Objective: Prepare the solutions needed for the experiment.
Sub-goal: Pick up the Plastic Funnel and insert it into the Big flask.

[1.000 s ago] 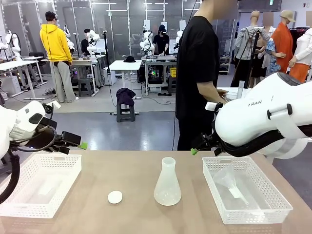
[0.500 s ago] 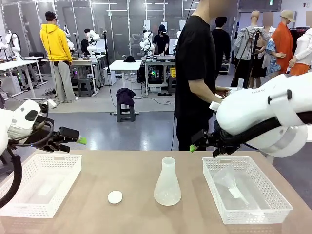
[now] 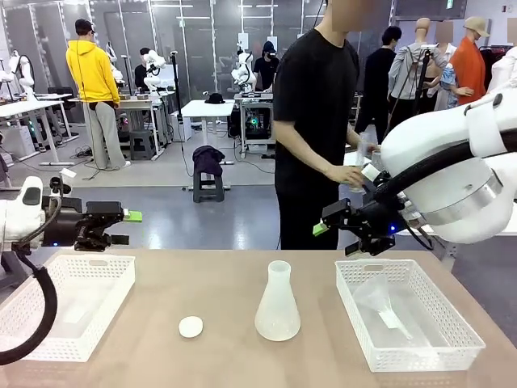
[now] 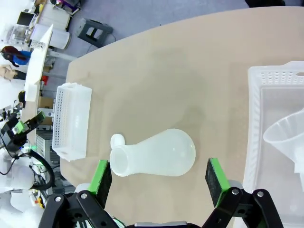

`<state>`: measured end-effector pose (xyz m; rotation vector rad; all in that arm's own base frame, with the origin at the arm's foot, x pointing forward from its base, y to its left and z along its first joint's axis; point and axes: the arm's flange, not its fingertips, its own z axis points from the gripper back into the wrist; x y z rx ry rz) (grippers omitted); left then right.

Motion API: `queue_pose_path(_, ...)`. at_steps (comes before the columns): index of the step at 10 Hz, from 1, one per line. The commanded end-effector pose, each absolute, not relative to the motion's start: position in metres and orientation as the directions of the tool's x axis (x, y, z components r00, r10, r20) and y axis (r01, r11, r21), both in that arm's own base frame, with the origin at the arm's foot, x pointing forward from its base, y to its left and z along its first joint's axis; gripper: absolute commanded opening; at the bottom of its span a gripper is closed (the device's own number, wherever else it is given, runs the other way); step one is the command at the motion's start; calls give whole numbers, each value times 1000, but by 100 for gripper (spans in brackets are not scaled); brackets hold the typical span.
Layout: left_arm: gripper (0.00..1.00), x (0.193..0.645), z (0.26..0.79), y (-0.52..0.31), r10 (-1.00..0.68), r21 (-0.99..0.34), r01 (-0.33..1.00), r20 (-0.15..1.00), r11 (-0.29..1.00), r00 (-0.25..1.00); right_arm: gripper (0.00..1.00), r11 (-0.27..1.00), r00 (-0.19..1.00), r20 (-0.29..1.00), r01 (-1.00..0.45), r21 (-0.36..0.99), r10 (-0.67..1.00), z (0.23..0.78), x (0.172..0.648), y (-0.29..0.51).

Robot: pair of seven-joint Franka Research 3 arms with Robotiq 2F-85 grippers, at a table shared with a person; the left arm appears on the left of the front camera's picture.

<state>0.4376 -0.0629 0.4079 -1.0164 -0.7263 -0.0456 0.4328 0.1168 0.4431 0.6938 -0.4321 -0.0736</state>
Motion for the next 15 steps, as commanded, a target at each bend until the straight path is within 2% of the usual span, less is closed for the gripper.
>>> queue_pose_path(1,100,430,425,-64,256,-697,324,591,640,765,100,804,906,378,-77,589,-190,443,430,118)
queue_pose_path(2,100,430,425,-64,256,-697,324,591,640,765,100,804,906,378,-77,589,-190,443,430,118)
queue_pose_path(3,100,437,411,-63,280,-742,358,582,567,763,100,781,908,367,-76,620,-203,442,432,117)
queue_pose_path(4,100,452,399,-62,300,-790,329,527,517,795,100,735,914,319,-36,677,-249,439,442,115)
queue_pose_path(5,100,459,394,-55,347,-859,323,466,397,814,100,649,933,255,-31,760,-254,435,450,108)
queue_pose_path(6,100,468,388,-46,383,-893,342,437,292,814,100,620,939,227,-19,784,-258,431,454,103)
queue_pose_path(7,100,471,387,-44,415,-902,349,428,255,803,100,619,942,211,-5,785,-261,430,455,102)
queue_pose_path(10,100,496,387,-43,422,-893,404,449,198,788,100,572,956,169,-2,820,-240,428,463,106)
queue_pose_path(13,100,490,389,-40,384,-914,363,406,183,829,100,525,958,129,27,850,-258,426,468,102)
queue_pose_path(14,100,483,392,-38,375,-921,334,387,201,842,100,523,957,124,32,852,-262,425,468,102)
queue_pose_path(15,100,474,395,-35,340,-918,290,372,271,864,100,515,961,130,15,857,-245,424,468,100)
